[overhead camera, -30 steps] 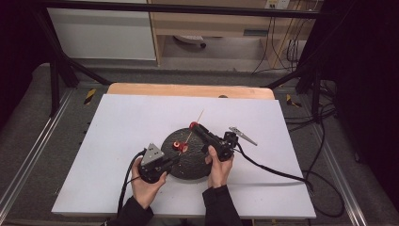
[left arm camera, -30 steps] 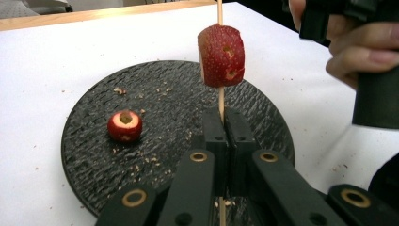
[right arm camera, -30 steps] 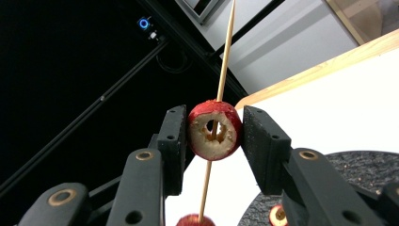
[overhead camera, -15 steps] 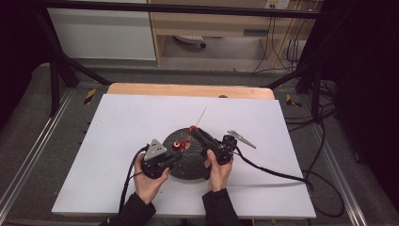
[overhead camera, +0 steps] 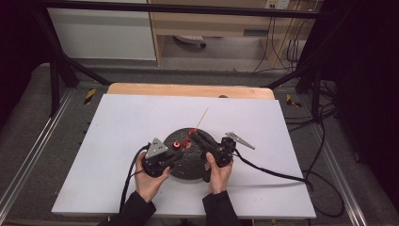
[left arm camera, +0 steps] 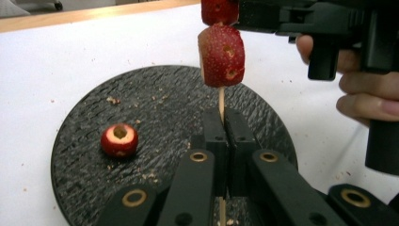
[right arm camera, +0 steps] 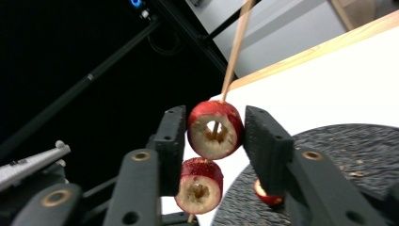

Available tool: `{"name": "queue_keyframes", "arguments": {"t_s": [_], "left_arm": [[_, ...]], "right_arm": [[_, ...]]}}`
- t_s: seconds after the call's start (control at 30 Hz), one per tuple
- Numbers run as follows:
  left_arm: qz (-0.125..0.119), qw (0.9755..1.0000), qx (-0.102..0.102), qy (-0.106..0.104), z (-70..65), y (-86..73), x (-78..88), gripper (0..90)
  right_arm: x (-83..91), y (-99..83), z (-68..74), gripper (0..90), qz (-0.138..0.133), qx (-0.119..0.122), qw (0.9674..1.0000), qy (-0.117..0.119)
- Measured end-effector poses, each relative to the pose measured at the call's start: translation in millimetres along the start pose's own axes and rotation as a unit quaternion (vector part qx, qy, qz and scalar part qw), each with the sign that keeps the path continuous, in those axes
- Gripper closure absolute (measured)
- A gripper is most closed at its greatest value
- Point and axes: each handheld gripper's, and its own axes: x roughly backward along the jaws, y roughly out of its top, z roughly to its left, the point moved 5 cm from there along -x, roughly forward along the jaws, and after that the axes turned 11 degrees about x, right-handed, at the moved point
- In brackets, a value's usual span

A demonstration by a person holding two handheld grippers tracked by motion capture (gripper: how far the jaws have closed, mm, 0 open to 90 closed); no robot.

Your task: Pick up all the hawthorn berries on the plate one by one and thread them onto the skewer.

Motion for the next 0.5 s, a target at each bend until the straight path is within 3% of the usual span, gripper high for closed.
{"name": "queue_keyframes", "arguments": {"t_s": [0.1,0.23,0.37,0.5], "left_arm": [[0.008,1.0,0.0,0.001,4.4,-5.5,2.6,88.5],[0.018,0.9998,0.001,0.007,13.3,-12.4,9.5,88.5],[0.03,0.9994,0.009,0.012,24.7,-18.9,17.5,88.5],[0.032,0.9992,0.013,0.019,35.6,-22.3,28.0,88.5]], "right_arm": [[2.6,0.2,0.3,50.4,0.006,0.022,0.9997,-0.004],[4.8,-1.4,-0.7,39.3,0.04,0.048,0.9981,-0.003],[7.5,-3.1,-4.6,29.0,0.075,0.085,0.9936,0.0],[9.7,-4.6,-10.4,17.1,0.107,0.101,0.9891,-0.004]]}}
